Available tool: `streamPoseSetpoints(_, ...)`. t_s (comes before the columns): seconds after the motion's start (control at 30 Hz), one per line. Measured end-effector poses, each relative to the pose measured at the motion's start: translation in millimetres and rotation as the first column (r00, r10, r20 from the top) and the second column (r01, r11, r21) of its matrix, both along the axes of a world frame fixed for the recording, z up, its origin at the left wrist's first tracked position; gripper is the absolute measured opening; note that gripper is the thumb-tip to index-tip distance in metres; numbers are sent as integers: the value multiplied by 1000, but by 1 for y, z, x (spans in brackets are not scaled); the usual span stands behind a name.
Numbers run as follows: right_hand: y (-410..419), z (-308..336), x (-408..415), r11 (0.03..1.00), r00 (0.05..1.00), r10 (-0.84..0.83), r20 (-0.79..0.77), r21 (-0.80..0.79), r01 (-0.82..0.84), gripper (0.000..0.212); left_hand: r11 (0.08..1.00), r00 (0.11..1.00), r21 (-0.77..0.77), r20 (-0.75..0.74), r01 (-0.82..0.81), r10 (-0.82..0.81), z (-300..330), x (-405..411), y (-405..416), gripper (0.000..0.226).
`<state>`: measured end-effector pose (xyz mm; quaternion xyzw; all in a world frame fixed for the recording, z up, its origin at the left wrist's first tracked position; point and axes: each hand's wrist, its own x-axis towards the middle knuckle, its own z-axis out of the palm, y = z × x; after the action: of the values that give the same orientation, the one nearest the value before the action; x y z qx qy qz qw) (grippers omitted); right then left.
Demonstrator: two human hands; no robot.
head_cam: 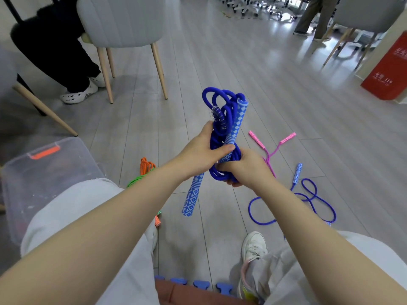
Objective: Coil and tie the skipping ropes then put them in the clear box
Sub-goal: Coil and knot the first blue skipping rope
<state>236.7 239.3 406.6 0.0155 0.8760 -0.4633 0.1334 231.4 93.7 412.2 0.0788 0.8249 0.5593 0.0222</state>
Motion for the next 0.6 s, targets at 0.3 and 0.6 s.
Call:
streamPoseSetpoints(0.3,-7,-3,7,992,990,48,-129,121,-32,19,986,991,-136,-106,-95,81,-4,-4,-4,53)
streamPoseSetpoints(0.6,14,13,-1,845,939,247,238,-528,-89,50,990,999,-143,35,-4,9,-5,-12,-12,76)
